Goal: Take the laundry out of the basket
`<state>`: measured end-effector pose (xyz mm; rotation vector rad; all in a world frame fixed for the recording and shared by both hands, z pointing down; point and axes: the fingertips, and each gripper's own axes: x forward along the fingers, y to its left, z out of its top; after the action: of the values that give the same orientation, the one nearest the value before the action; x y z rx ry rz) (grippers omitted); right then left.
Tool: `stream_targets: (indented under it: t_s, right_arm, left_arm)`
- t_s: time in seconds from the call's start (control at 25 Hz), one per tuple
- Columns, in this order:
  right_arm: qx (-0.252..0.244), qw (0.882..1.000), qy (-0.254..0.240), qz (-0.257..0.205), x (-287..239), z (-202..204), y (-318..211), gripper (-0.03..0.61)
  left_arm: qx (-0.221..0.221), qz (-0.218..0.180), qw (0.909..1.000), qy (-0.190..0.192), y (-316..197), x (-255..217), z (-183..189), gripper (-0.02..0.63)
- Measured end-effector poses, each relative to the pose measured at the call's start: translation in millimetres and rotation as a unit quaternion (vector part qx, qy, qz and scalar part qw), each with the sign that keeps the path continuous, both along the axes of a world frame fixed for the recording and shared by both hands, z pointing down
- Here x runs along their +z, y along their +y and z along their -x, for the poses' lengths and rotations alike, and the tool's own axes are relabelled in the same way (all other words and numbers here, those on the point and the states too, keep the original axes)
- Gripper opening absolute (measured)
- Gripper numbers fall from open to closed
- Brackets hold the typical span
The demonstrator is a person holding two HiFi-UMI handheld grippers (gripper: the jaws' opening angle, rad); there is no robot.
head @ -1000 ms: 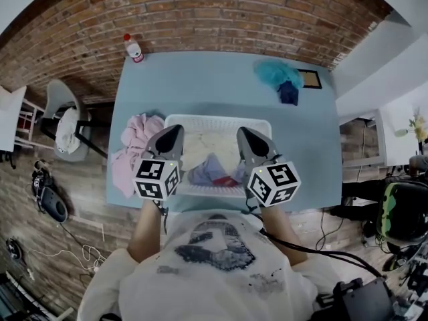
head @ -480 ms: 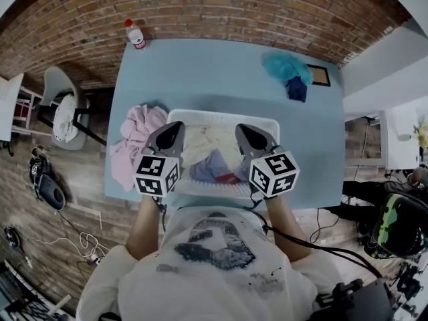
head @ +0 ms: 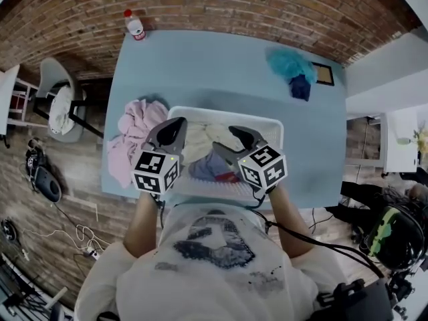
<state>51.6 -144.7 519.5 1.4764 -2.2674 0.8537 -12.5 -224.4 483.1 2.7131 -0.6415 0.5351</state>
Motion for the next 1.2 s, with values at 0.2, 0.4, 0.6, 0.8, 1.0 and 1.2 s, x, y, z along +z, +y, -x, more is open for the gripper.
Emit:
stream_targets:
  t_s: [0.2,0.4,0.6,0.8,1.0,1.2]
  right_arm:
    - [-0.075,0.996,0.017,0.034,27.6,21.7,4.8,0.395]
    - [-0.107,0.993,0.035,0.047,49.3,28.8,3.5,0.498]
    - [-0.137,0.986,0.07,0.066,74.9,31.1,1.1,0.525]
    - [-0.15,0.981,0.095,0.08,101.8,29.7,-5.6,0.525]
    - [-0.197,0.968,0.113,0.11,124.7,38.5,-5.9,0.525]
    - [-0.272,0.941,0.17,0.11,148.3,38.2,-3.1,0.525]
  left_arm:
    - [0.004,0.013,0.9999,0.003,-3.2,4.6,-0.7,-0.011]
    - [0.01,0.016,0.9998,0.003,-8.1,6.6,-4.0,-0.011]
    - [0.016,0.017,0.9997,-0.002,-9.9,12.0,-7.2,-0.009]
    - [0.013,-0.004,0.9997,-0.023,-15.7,14.9,-7.0,-0.01]
    - [0.012,0.001,0.9996,-0.024,-18.8,16.7,-6.4,-0.009]
    - [0.008,0.005,0.9996,-0.027,-20.4,19.2,-4.7,-0.01]
